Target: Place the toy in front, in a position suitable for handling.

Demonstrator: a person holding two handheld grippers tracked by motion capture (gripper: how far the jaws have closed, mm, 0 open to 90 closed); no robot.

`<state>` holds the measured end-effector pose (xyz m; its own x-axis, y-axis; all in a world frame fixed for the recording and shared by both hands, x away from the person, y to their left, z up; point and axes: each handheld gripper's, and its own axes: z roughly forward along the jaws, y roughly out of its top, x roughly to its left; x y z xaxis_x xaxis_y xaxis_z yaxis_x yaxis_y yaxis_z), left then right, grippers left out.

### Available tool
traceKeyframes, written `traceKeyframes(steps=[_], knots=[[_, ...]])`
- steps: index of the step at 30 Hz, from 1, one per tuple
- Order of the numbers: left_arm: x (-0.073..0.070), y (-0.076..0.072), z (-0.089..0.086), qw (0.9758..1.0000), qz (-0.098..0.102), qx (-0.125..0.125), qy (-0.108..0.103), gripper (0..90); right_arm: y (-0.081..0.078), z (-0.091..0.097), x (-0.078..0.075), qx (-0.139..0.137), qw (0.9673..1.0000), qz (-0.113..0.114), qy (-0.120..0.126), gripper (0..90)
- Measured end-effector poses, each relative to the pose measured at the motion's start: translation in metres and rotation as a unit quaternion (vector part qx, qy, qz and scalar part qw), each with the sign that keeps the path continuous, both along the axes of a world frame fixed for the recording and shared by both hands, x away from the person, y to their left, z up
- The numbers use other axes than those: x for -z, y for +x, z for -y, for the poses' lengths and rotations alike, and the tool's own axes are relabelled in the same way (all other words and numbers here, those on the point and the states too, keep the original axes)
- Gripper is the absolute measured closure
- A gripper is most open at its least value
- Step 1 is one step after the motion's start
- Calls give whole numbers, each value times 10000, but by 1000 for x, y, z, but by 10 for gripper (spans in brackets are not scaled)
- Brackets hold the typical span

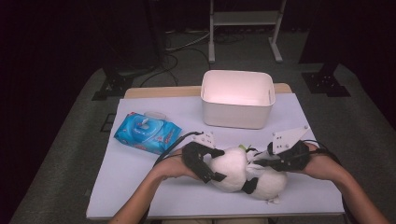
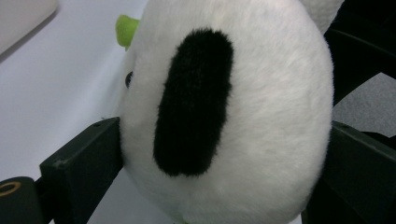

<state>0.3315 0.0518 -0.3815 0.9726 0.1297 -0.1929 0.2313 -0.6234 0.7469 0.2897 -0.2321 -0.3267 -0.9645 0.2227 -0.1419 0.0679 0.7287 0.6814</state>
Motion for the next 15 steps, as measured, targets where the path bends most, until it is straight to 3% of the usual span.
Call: traceKeyframes(steps=[5,8,13,14,15], knots=[[-1,0,-6,9999,41,66,-142,231,1,0,1,-28,10000,25,77,771],[-6,-1,-9,9996,158,24,-224,292,2,-2,-1,-8,9998,95,147,771],[-33,-4,-10,9984,509,58,-224,315,6,-9,-10,-31,9994,205,271,771],[-39,-5,-9,9984,544,45,-151,315,6,-9,-10,-31,9994,205,271,771],[-49,-7,-10,9975,700,44,5,318,7,-15,-12,-71,9991,271,302,773]])
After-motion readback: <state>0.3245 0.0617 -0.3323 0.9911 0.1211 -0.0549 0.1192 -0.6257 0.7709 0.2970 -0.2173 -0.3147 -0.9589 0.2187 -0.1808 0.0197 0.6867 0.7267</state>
